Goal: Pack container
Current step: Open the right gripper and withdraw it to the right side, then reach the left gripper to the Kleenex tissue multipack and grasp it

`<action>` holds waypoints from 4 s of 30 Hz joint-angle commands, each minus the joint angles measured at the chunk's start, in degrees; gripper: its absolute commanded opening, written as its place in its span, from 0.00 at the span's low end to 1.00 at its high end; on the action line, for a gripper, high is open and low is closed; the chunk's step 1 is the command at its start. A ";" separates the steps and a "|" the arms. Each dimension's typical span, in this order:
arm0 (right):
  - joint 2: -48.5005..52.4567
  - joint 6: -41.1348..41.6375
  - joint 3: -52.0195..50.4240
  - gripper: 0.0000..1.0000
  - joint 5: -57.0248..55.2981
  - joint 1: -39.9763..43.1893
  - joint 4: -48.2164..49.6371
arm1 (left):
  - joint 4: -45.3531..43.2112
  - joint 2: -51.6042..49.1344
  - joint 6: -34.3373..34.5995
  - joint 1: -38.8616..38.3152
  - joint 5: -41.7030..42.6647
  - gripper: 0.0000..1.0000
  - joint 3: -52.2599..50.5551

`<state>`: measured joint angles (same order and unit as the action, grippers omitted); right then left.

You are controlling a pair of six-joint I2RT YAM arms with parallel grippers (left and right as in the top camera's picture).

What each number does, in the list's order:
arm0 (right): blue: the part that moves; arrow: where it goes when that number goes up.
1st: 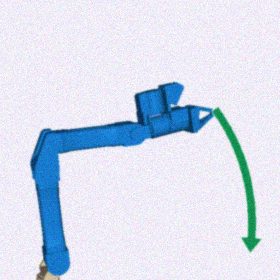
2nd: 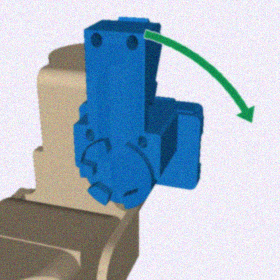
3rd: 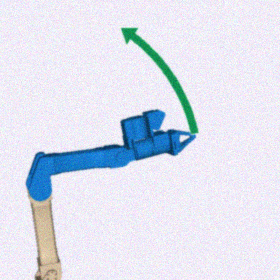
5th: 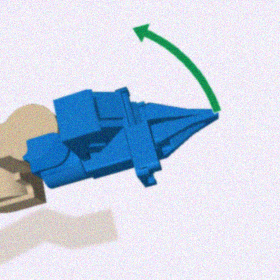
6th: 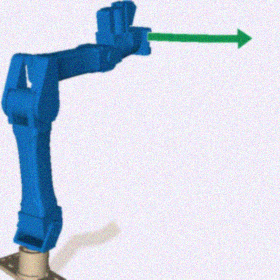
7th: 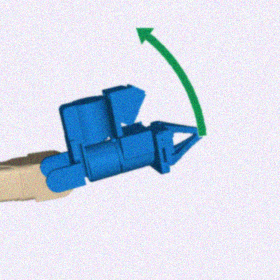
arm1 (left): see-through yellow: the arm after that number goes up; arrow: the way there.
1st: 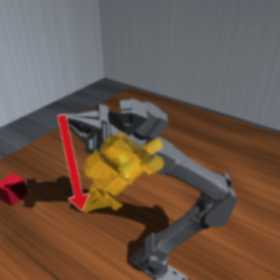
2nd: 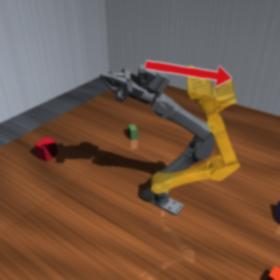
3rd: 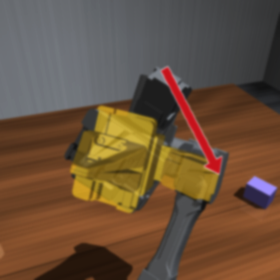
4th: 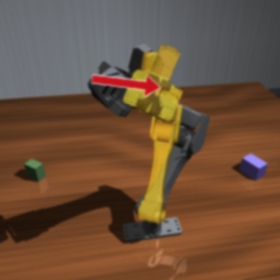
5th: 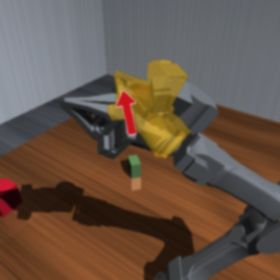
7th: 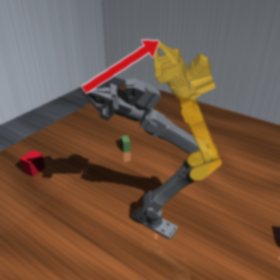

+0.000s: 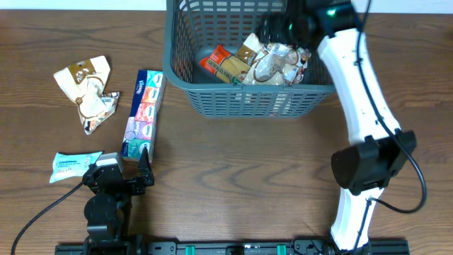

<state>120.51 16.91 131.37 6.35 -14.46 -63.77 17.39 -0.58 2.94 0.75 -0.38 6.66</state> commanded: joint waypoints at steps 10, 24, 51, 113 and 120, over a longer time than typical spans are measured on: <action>-2.21 -2.86 32.79 0.99 -21.66 10.32 -17.53 | 0.70 0.33 -0.33 0.35 -0.04 0.99 -1.14; -4.98 -0.20 31.10 0.99 -22.40 33.38 -28.17 | 0.70 0.35 -0.33 0.35 -0.02 0.99 -1.14; -4.98 2.14 3.93 0.99 -22.43 36.17 -24.33 | 0.68 0.35 -0.33 0.35 -0.02 0.99 -1.14; -4.98 2.14 3.93 0.99 -22.43 36.17 -24.33 | 53.29 -78.23 -6.69 0.48 7.37 0.99 77.18; -4.98 2.14 3.93 0.99 -22.43 36.17 -24.33 | 54.42 -86.36 -3.65 1.97 7.26 0.99 77.18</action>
<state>115.83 18.44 135.52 -15.25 21.54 -88.03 71.59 -83.35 -2.70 1.93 6.26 83.00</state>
